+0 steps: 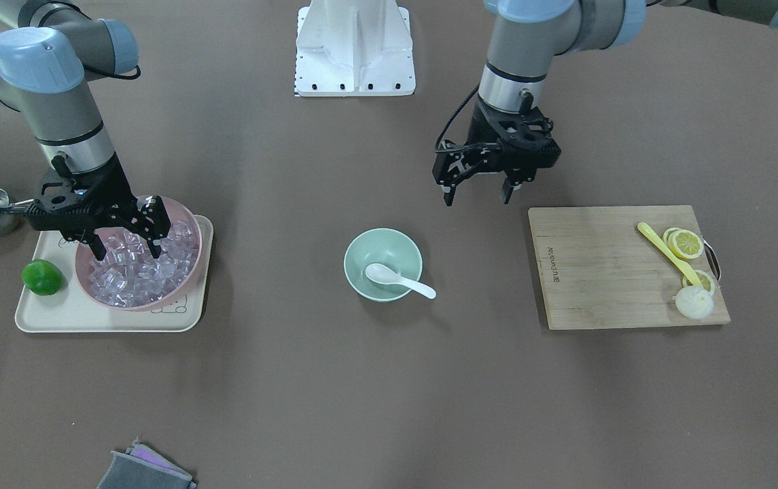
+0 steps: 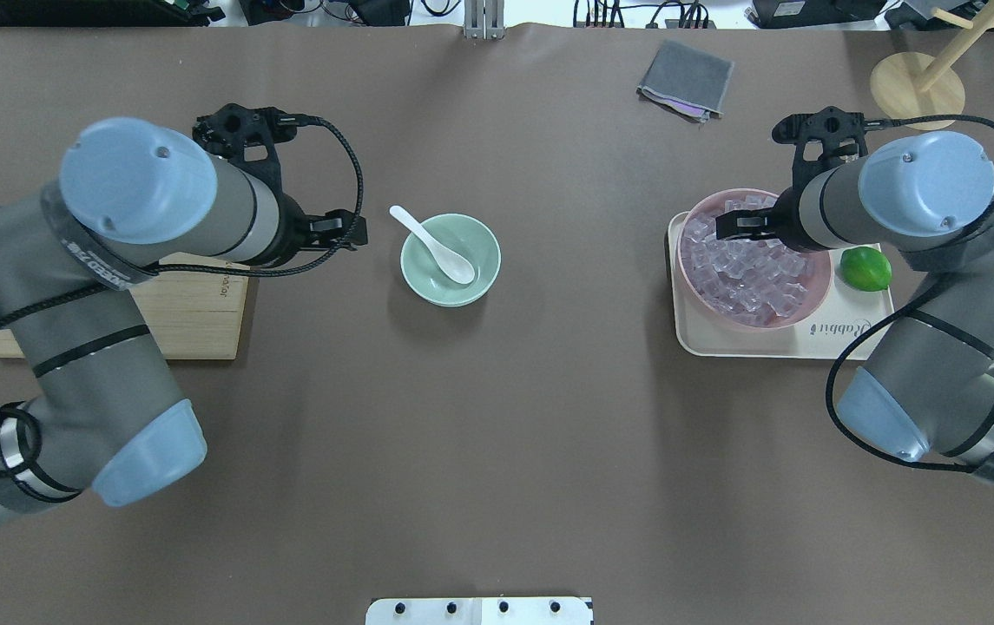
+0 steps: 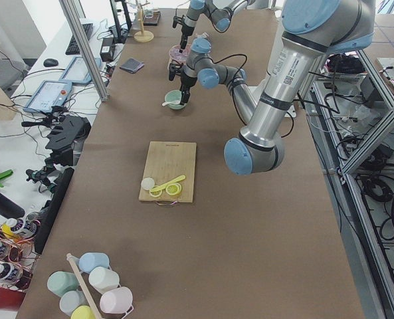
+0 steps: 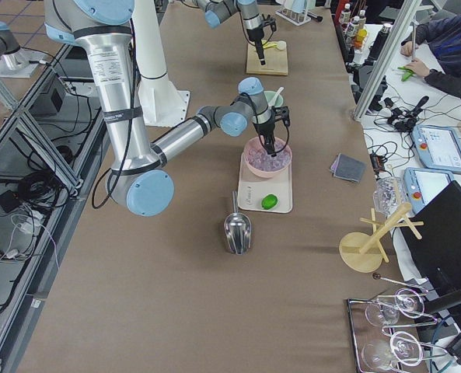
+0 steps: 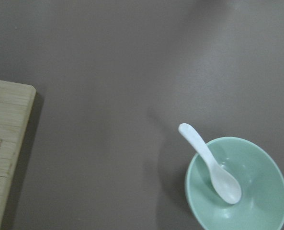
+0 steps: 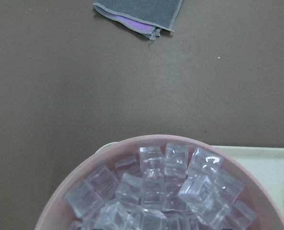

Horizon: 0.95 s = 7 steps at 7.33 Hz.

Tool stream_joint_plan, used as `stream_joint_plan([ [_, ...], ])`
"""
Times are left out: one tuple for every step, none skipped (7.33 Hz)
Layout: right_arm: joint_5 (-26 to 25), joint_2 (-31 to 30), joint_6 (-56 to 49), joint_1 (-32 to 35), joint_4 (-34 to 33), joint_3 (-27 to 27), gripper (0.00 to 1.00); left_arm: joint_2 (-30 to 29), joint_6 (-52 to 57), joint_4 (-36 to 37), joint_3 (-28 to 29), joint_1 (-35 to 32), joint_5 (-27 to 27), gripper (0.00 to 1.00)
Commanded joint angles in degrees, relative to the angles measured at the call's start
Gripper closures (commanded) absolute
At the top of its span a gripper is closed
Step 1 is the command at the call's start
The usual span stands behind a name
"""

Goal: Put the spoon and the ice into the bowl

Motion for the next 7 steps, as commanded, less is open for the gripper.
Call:
stream_joint_plan([
  [-1.0, -0.4, 12.4, -2.4, -0.7, 2.0, 0.11, 5.6, 20.2, 0.7, 0.3, -9.2, -9.5, 0.01],
  [-1.1, -1.4, 16.5, -3.3, -0.7, 2.6, 0.04, 7.7, 25.4, 0.9, 0.3, -12.7, -12.2, 0.01],
  [-0.9, -2.4, 21.7, -4.2, -0.7, 3.1, 0.03, 8.5, 26.2, 0.9, 0.5, -13.3, -12.2, 0.01],
  [-0.2, -4.1, 22.5, -4.7, -0.6, 3.3, 0.01, 8.5, 26.3, 0.9, 0.6, -13.6, -12.0, 0.01],
  [1.0, -3.6, 22.9, -5.0, -0.7, 3.1, 0.01, 8.5, 26.3, 0.8, 0.7, -13.6, -11.9, 0.01],
  [1.1, -3.3, 23.0, -5.2, -0.8, 2.8, 0.03, 8.5, 26.3, 0.7, 0.6, -13.8, -11.9, 0.01],
  [1.4, -3.2, 22.9, -5.3, -0.9, 2.6, 0.05, 8.4, 27.4, 0.6, 0.6, -14.5, -12.3, 0.01],
])
